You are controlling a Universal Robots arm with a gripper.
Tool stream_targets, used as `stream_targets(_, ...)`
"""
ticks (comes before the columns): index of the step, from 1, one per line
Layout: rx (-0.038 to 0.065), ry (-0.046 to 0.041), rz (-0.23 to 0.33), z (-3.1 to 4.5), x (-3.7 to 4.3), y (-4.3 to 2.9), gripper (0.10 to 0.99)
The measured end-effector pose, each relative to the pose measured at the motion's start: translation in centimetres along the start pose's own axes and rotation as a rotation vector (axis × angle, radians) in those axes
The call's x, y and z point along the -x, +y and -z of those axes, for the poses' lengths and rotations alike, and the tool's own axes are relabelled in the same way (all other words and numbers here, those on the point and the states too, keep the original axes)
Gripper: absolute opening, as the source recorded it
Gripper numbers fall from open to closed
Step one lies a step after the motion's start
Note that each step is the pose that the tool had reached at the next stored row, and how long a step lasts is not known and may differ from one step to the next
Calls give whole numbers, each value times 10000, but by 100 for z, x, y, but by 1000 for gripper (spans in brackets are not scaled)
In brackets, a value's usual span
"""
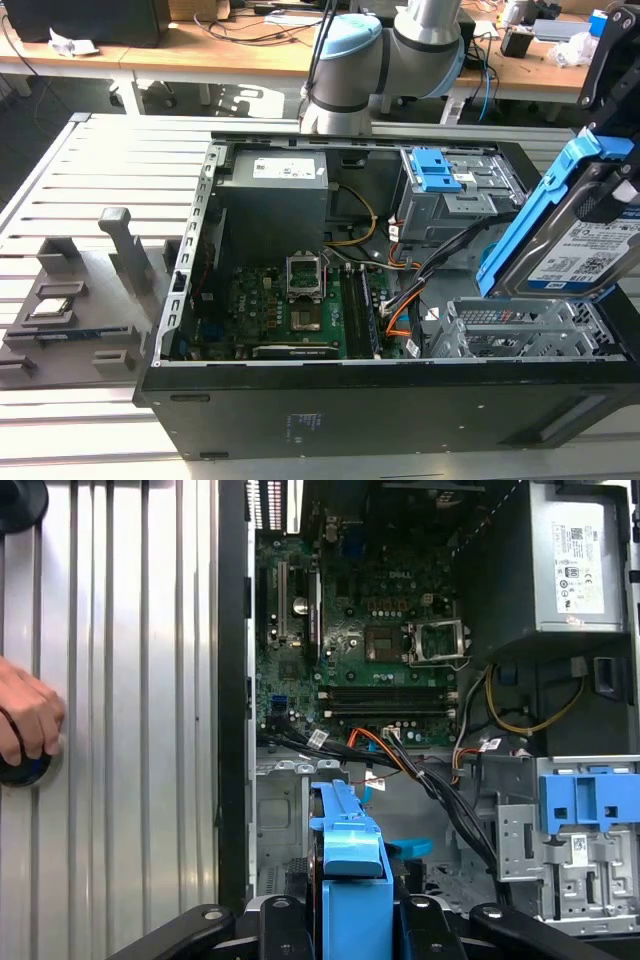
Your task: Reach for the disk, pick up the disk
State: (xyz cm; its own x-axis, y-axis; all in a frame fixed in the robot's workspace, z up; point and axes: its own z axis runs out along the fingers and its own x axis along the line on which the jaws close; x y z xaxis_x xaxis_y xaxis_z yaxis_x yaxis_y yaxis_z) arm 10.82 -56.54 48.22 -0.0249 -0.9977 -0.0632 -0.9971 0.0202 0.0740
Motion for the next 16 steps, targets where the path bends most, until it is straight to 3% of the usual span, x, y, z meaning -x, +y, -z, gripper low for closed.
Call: stream_targets(16,0,0,0,-81,-6,-6,365)
